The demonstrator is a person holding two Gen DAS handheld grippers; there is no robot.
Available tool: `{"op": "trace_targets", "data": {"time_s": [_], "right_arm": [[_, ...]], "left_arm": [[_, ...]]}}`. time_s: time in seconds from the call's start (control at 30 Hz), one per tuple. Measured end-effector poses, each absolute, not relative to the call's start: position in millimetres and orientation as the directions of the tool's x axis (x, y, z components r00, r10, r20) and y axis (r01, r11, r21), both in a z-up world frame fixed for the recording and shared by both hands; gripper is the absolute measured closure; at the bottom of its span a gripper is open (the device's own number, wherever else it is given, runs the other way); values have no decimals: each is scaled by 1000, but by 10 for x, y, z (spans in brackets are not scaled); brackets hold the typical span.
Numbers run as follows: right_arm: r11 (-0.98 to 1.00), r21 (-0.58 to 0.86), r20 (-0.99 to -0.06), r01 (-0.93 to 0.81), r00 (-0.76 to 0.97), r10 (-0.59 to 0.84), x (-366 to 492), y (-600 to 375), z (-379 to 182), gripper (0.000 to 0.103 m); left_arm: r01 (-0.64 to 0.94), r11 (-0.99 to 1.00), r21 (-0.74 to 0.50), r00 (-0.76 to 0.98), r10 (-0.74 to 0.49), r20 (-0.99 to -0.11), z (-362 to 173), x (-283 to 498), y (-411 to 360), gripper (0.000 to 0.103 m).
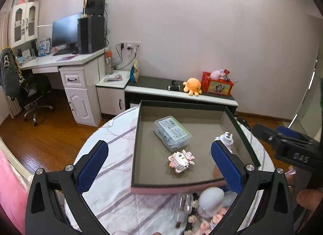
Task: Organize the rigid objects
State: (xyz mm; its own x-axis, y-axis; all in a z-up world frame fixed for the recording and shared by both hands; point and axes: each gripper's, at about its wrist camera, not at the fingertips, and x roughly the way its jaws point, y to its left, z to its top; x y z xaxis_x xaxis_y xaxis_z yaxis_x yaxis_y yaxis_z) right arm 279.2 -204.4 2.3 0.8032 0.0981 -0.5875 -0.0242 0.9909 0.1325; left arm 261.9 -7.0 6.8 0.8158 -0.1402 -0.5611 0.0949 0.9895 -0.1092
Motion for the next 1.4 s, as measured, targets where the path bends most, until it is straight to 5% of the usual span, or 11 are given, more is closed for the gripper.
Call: {"op": "trace_targets", "data": {"time_s": [0.3,1.4], "right_arm": [[997,73,-466,-16,883,48,1918,-1990,340,0],[997,81,-429,-3,902,37,1013,-1903,269,0]], "left_arm": [[81,991,-102,851,-122,-511,205,2012,12,0],[81,992,-92,878,-115,-465,333,1105,64,0]]}}
